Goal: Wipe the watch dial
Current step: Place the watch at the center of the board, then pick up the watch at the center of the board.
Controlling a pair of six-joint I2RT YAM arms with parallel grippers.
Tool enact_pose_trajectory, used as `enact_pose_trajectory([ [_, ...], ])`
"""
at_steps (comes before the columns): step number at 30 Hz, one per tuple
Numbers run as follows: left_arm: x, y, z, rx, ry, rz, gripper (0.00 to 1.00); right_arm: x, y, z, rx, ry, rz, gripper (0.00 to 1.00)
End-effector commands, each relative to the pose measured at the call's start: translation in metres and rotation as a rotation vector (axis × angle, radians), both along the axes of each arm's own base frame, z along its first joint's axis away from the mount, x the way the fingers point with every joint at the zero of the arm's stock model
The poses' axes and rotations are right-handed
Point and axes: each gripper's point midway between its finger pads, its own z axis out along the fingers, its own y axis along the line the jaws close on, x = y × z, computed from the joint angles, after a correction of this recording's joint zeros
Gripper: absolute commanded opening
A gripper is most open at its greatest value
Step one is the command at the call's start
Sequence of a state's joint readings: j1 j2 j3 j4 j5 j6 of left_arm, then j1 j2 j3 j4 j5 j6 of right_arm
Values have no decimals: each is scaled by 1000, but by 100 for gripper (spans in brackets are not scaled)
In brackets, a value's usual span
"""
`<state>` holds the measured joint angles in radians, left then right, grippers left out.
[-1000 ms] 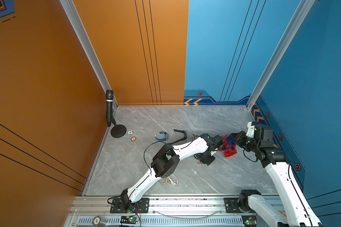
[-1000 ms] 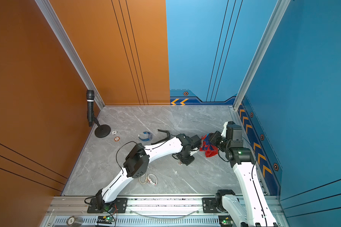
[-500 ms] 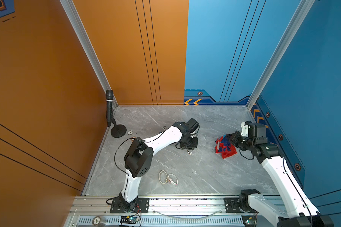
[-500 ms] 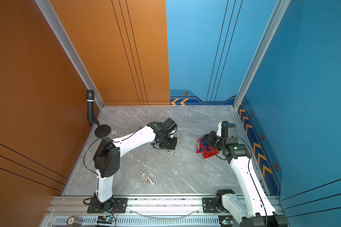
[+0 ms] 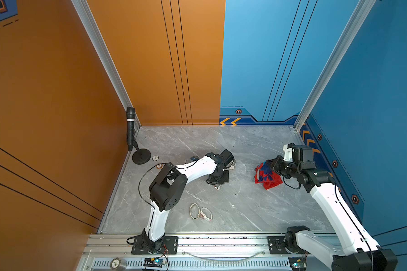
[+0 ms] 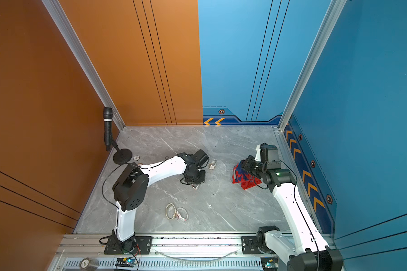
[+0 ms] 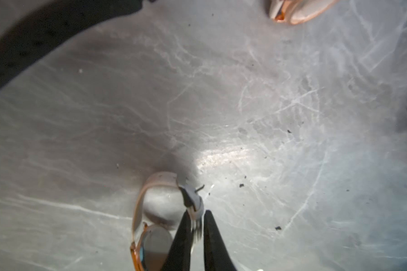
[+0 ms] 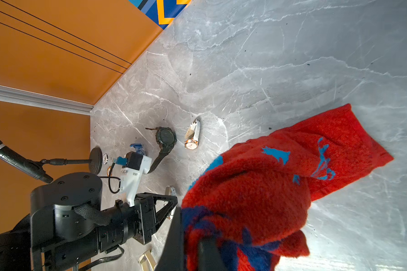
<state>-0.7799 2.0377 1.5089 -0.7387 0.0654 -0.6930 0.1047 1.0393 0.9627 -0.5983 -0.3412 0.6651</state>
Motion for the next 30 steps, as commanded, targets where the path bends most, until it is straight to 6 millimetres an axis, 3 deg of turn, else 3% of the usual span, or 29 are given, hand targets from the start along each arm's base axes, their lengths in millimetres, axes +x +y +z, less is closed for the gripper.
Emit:
enact_pose_trajectory([
  [1,-5,5,-6,84,-1,-68,26,7,5,17,2,-65,31,0],
  [6,-9,6,-13,107,21,-112,29,6,5,17,5,-68,31,0],
  [13,-12,3,-3,213,4,-293,35,4,6,15,8,-66,30,0],
  [18,-22,10,-4,252,53,-382,35,2,4,11,4,-61,25,0],
  [30,-24,23,-9,285,102,-455,33,2,4,12,3,-62,20,0],
])
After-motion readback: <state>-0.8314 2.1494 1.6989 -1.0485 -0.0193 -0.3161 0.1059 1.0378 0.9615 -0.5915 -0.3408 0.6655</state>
